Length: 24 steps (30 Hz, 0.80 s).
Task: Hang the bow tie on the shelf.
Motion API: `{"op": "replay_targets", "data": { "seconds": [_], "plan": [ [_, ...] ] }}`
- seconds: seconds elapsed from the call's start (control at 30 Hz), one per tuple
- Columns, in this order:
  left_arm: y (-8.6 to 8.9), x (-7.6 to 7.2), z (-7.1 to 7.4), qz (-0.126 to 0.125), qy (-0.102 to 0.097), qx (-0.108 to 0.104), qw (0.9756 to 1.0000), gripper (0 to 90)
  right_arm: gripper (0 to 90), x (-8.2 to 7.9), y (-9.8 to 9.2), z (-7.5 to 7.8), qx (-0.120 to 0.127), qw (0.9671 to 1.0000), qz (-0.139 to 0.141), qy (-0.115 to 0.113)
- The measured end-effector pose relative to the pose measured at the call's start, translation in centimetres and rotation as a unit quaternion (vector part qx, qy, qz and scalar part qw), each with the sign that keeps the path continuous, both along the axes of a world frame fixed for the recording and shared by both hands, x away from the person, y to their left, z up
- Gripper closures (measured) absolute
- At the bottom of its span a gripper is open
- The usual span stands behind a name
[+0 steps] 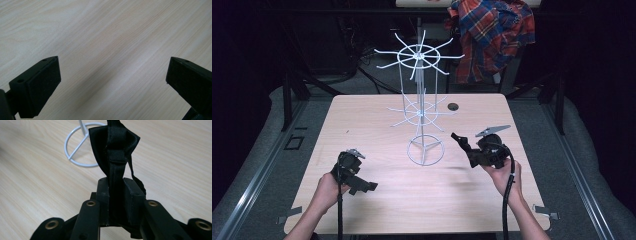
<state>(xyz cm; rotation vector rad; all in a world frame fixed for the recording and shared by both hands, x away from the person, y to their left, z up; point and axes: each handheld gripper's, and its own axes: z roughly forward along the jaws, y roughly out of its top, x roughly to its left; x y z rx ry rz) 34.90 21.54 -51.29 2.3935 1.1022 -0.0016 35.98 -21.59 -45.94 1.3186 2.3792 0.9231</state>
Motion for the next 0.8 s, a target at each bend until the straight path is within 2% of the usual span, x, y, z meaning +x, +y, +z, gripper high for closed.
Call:
{"op": "replay_targets", "data": {
  "seconds": [0.23, 0.43, 0.5, 0.8],
  "plan": [
    [0.0, 0.0, 0.0, 0.000, 0.001, 0.000, 1.0000, 0.0, 75.8, 0.7, 0.2, 0.7, 0.011, 0.9998, -0.010, -0.008],
    [0.0, -0.1, 0.0, 0.001, 0.000, 0.000, 1.0000, 0.0, 75.8, 1.2, 0.3, 1.3, 0.009, 0.9997, -0.018, -0.017],
    [0.0, -0.1, 0.0, 0.000, 0.001, -0.001, 1.0000, 0.0, 75.9, 1.4, 0.4, 1.4, 0.020, 0.9994, -0.021, -0.021],
    [0.0, 0.0, 0.0, 0.000, 0.001, -0.001, 1.0000, 0.0, 75.9, 2.0, 0.3, 2.1, 0.031, 0.9985, -0.032, -0.031]
  ]
}}
